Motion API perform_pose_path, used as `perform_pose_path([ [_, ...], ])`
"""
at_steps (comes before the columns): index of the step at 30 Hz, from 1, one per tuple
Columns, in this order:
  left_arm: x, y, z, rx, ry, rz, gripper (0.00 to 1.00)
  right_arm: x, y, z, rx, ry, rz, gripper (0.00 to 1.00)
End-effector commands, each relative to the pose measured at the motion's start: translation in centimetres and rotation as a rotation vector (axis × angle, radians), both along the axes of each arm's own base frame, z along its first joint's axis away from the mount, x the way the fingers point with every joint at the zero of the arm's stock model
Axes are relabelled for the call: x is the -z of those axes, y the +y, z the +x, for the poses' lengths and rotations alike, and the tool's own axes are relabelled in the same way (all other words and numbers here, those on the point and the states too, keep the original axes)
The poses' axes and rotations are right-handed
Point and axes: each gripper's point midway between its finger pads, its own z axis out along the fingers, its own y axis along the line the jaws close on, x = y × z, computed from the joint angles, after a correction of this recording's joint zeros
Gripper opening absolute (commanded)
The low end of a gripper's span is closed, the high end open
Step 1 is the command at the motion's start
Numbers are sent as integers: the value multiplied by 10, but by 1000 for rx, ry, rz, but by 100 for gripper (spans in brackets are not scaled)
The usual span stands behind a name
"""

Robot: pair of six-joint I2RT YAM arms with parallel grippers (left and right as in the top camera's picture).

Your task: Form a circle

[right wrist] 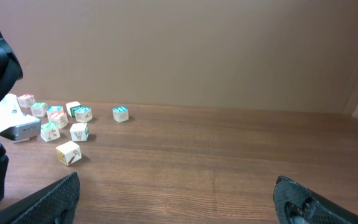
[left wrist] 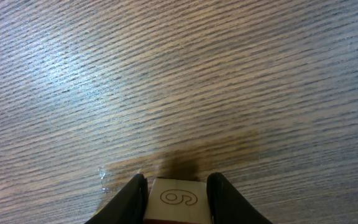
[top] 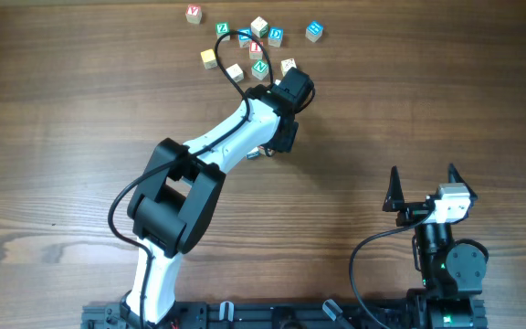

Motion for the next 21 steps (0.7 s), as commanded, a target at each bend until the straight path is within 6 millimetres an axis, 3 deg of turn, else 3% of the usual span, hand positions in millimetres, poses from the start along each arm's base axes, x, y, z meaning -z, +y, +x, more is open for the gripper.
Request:
perform_pose_path([
  [1,-1,6,-2,10,4,21,32,-1,-2,0,12,-7,-5,100],
  [21,-1,4,-4,15,8,19,33,-1,-2,0,12,-7,-5,100],
])
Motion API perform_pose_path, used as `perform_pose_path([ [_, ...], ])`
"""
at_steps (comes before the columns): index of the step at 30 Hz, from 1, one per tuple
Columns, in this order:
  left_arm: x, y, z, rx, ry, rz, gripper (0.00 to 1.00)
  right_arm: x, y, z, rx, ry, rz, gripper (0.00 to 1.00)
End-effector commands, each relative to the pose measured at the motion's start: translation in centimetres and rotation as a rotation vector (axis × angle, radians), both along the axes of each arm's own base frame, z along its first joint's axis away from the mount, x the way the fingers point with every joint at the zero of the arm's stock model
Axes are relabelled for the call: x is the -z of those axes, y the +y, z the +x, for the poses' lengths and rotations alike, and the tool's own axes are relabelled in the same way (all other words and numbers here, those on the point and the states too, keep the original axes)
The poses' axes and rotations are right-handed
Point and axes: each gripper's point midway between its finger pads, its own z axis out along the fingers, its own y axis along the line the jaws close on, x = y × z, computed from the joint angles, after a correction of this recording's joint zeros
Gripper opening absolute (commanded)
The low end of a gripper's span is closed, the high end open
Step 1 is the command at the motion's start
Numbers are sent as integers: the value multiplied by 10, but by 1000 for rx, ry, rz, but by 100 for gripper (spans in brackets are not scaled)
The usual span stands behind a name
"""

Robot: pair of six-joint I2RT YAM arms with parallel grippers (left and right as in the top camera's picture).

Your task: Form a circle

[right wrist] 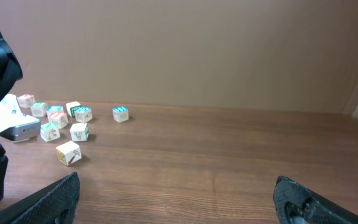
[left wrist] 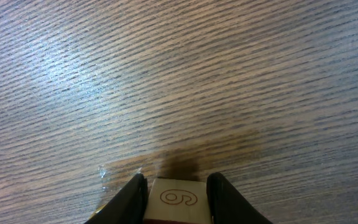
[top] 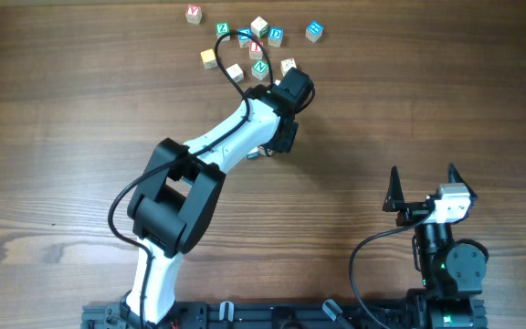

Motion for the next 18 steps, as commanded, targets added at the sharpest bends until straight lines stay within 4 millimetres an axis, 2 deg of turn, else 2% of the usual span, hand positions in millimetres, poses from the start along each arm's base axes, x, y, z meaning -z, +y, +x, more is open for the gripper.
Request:
perform_pose_path([
  [1,-1,4,-4,15,5,17,33,-1,-2,0,12,-7,-5,100],
  [12,-2,1,-4,20,2,15,36,-1,-2,0,12,-7,-5,100],
  [18,-3,-2,3,19,-27,1,43,-1,-2,0,12,-7,-5,100],
])
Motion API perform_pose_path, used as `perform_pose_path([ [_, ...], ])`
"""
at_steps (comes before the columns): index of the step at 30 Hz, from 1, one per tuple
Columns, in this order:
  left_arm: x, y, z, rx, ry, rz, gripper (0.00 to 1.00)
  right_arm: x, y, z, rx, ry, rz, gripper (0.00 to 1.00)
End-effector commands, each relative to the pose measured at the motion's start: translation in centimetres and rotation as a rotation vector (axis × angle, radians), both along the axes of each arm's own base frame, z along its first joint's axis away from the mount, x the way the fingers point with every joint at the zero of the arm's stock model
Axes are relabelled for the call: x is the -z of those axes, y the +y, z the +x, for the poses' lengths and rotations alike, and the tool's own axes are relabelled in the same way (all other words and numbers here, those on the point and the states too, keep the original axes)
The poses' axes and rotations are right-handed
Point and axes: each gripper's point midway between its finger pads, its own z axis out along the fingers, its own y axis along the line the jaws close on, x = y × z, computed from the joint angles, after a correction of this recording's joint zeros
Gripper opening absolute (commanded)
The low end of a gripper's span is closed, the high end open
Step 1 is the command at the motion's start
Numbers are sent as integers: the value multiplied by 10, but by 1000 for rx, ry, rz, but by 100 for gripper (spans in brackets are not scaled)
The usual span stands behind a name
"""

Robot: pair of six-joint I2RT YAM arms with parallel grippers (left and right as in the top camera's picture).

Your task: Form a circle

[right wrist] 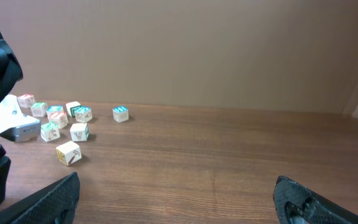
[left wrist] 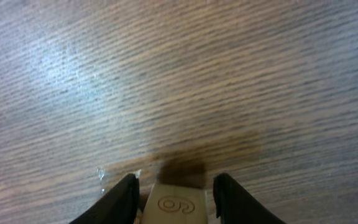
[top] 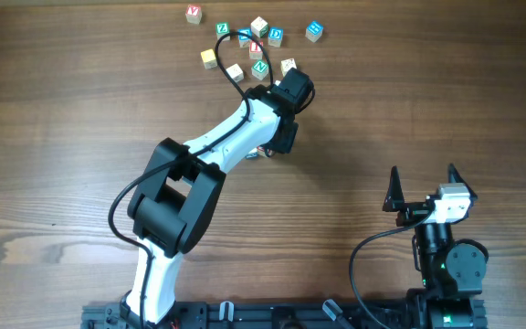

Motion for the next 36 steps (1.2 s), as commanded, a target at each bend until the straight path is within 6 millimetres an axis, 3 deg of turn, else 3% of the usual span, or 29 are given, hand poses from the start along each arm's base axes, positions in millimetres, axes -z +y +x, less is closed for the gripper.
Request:
perform_pose_path([
  [1,-4,-1,3,11,-30,7,44,-1,-2,0,13,-7,-5,100],
  [7,-24,7,23,-13,-131,54,46,-1,-2,0,12,-7,-5,100],
  [11,-62,2,46,-40,-222,-1,46,-1,-2,0,13,-7,-5,100],
  [15,-92,18,60,-113,-275,-43,44,-1,-2,0,13,-7,-5,100],
  [17,-100,34,61,-189,-263,-71,38,-1,-2,0,12,-7,-5,100],
  [20,-95,45,54,-242,-169,-147,29,-1,-2,0,13,-7,-5,100],
  [22,-84,43,46,-244,-62,-249,35,-1,-2,0,13,-7,-5,100],
  [24,-71,45,41,-256,4,-292,51,-1,-2,0,13,-7,-5,100],
  [27,-50,54,35,-281,52,-266,56,-1,-2,0,13,-7,-5,100],
  [29,-39,58,29,-297,78,-252,64,-1,-2,0,13,-7,-5,100],
  [36,-34,97,39,-588,66,-259,66,-1,-2,0,13,-7,-5,100],
])
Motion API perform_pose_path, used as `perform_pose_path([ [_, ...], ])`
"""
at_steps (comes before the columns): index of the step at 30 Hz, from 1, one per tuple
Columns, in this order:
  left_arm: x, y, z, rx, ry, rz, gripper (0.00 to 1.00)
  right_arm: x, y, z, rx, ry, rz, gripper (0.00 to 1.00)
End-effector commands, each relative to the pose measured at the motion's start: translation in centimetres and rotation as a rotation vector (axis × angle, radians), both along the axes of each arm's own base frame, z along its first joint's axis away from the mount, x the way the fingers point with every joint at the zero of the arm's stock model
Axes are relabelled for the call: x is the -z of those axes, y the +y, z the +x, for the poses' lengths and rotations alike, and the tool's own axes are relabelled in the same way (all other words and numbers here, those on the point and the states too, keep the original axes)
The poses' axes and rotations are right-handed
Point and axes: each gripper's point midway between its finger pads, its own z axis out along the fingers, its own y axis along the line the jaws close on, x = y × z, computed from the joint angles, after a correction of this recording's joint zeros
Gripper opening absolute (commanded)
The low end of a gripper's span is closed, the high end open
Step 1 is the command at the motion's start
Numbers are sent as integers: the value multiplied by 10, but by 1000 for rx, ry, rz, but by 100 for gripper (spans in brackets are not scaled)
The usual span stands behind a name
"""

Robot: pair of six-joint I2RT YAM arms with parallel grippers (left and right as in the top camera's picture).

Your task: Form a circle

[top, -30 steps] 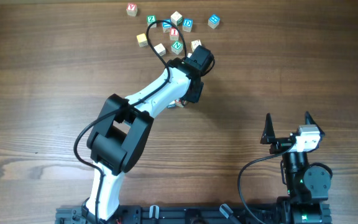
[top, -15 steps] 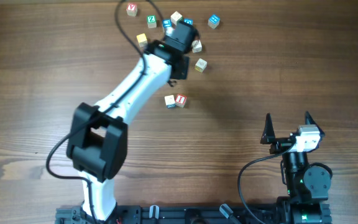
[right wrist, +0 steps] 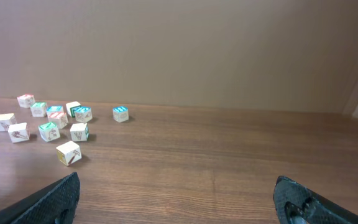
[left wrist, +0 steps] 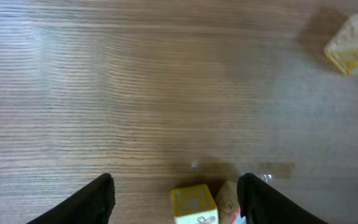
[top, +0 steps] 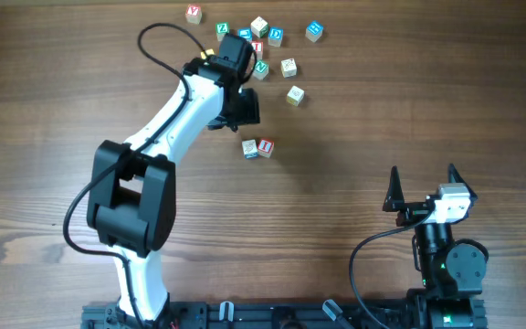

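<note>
Several small lettered wooden cubes lie in a loose cluster at the far middle of the table. Two more cubes, a pale one and a red-faced one, sit side by side nearer the centre. My left gripper hangs open between the cluster and that pair, holding nothing. The left wrist view shows its fingers spread wide, with a yellow cube and a red-edged cube on the wood below. My right gripper rests open at the near right, far from every cube.
A lone cube with a yellow edge lies right of the left arm, also seen as the hammer cube. The left arm crosses the left-centre of the table. Brown wood table.
My left gripper has gone from low over the cube marked 6 to a spot farther back and left. Its fingers are wide apart, and the cube stays beside another one.
At the two oldest moments my left gripper was shut on the cube marked 6, down at the table near the centre. Then its fingers stood apart from that cube. Now it is away and open, the cube left in a pair. The right arm stayed still.
</note>
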Motion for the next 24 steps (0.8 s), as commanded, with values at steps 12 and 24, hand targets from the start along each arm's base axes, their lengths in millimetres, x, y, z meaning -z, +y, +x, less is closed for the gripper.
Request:
perform_pose_path([
  [12,20,15,-24,-99,165,-117,66,-1,-2,0,13,-7,-5,100],
  [24,39,-21,-35,-6,123,-120,68,-1,-2,0,13,-7,-5,100],
])
